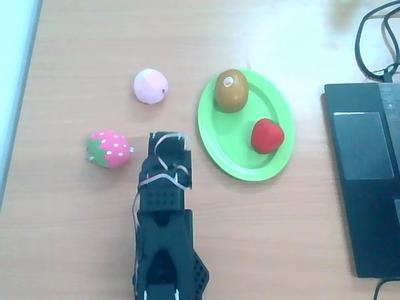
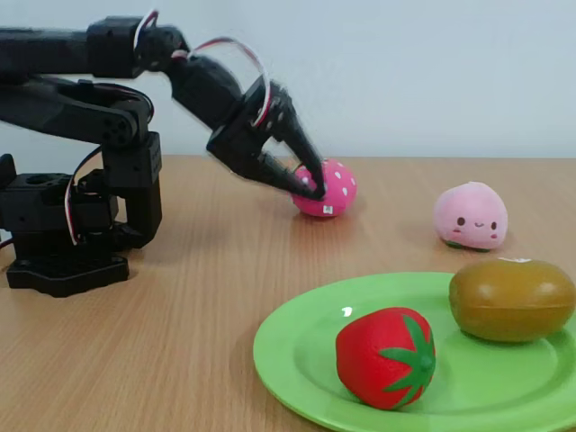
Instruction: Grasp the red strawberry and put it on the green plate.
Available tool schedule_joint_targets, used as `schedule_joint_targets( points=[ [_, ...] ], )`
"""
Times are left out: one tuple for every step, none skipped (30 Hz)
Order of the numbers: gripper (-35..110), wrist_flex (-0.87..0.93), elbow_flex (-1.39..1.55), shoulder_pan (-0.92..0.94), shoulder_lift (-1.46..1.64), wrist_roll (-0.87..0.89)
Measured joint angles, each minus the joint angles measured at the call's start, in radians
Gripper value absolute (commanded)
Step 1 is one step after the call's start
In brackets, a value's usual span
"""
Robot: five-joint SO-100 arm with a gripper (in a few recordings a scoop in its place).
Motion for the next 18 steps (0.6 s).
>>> schedule_joint_targets(
  points=[
    [-8,0.02,0.037,0.0,0.043,0.015],
    [-8,0.043,0.064,0.003,0.086,0.032],
    [-8,0.066,0.086,0.0,0.117,0.051],
    [-8,0.083,0.106,-0.011,0.14,0.064],
    [-8,0.098,0.123,-0.018,0.167,0.069],
    [-8,0.107,0.137,-0.025,0.199,0.067],
    [-8,0.114,0.16,-0.025,0.215,0.057],
    [-8,0.124,0.176,-0.025,0.236,0.046],
    [-8,0.129,0.186,-0.02,0.242,0.044],
    [-8,0.132,0.199,-0.018,0.247,0.048],
    [-8,0.133,0.202,-0.018,0.252,0.048],
    [-8,0.135,0.206,-0.028,0.253,0.043],
    [-8,0.135,0.206,-0.037,0.255,0.04],
    [-8,0.135,0.206,-0.041,0.255,0.038],
    [-8,0.135,0.206,-0.041,0.255,0.029],
    [-8,0.135,0.206,-0.041,0.255,0.025],
    [-8,0.146,0.202,-0.051,0.255,0.025],
    [-8,0.16,0.202,-0.061,0.255,0.025]
  ],
)
